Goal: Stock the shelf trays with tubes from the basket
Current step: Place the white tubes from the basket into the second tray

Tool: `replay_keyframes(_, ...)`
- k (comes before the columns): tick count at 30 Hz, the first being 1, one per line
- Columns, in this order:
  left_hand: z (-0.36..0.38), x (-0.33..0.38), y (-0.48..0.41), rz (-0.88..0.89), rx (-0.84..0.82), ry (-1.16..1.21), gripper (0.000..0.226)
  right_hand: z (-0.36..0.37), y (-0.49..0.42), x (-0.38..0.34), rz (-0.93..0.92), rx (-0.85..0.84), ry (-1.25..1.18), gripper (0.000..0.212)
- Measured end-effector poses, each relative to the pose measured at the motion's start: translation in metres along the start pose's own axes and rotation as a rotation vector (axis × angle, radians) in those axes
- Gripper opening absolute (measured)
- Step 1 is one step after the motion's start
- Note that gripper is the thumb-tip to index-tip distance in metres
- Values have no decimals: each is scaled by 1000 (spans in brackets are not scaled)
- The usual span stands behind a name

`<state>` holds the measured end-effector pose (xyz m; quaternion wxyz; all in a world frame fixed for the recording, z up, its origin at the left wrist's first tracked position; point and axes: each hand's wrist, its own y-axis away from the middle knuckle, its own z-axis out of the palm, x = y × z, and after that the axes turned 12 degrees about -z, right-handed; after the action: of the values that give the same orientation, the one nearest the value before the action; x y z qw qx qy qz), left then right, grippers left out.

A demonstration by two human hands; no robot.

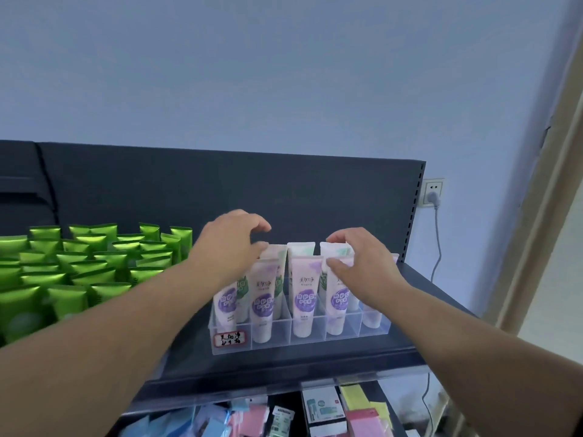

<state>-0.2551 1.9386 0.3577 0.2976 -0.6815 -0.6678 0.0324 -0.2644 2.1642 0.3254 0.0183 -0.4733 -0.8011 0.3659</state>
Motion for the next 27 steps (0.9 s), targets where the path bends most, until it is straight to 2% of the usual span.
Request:
replay_keyframes(3, -16, -24, 5, -93, 8, -26, 30, 4, -2, -13, -82, -54, -5, 27)
replay_keyframes(8, -12, -39, 12, -170, -140, -174, 35, 23, -15, -43, -228, -250, 35, 36)
replay_keyframes(11, -5, -40, 11, -164, -160, -144, 31, 36, -27, -59, -280, -343, 131, 41)
replay_keyframes(14, 0, -43, 7, -189, -135, -109, 24, 47, -37, -67, -285, -426, 197, 36)
replay_keyframes(18, 4, -48, 2, -218, -145, -56, 20, 56, -43, -66, -213, -446, 114, 27)
replay_keyframes(21, 2, -49, 1, -204, -137, -20, 14, 56, -45, -66, -195, -429, 72, 31)
replay_keyframes(27, -2, -51, 4, -190, -140, -10, 18, 55, -46, -67, -191, -418, 45, 33)
